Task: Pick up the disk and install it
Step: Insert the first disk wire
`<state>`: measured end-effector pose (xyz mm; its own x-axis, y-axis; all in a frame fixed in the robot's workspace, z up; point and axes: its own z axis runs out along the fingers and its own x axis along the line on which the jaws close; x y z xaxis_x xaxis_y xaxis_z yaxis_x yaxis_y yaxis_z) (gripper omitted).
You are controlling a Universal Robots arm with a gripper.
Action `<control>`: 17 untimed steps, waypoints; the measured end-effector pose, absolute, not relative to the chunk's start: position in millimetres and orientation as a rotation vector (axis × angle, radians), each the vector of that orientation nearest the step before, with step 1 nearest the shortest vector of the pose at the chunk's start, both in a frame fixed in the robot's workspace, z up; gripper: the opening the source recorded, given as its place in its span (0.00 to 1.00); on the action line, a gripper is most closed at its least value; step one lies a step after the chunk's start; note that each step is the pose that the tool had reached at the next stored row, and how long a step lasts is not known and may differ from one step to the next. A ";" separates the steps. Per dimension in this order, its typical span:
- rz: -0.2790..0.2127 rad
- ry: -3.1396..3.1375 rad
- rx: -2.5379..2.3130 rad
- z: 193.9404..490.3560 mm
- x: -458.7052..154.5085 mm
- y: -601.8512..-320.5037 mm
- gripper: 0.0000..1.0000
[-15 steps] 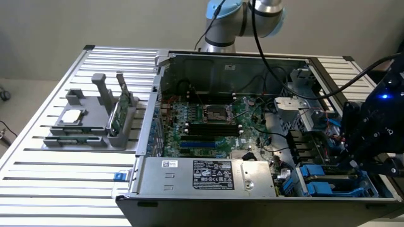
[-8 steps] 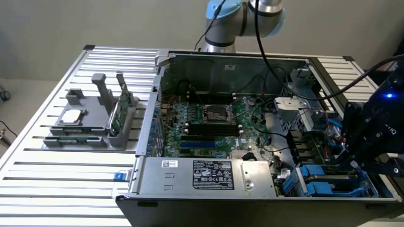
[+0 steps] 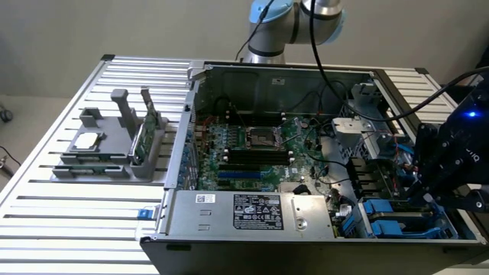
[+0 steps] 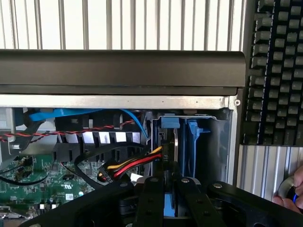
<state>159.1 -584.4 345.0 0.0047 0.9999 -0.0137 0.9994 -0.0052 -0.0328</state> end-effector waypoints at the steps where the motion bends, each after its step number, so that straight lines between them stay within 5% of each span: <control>1: 0.054 -2.205 -2.217 344.8 159.8 -584.2 0.16; 17: 0.094 -2.176 -2.217 340.6 165.5 -582.9 0.16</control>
<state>165.5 -582.9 340.6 0.0182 0.9996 -0.0195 0.9976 -0.0194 -0.0660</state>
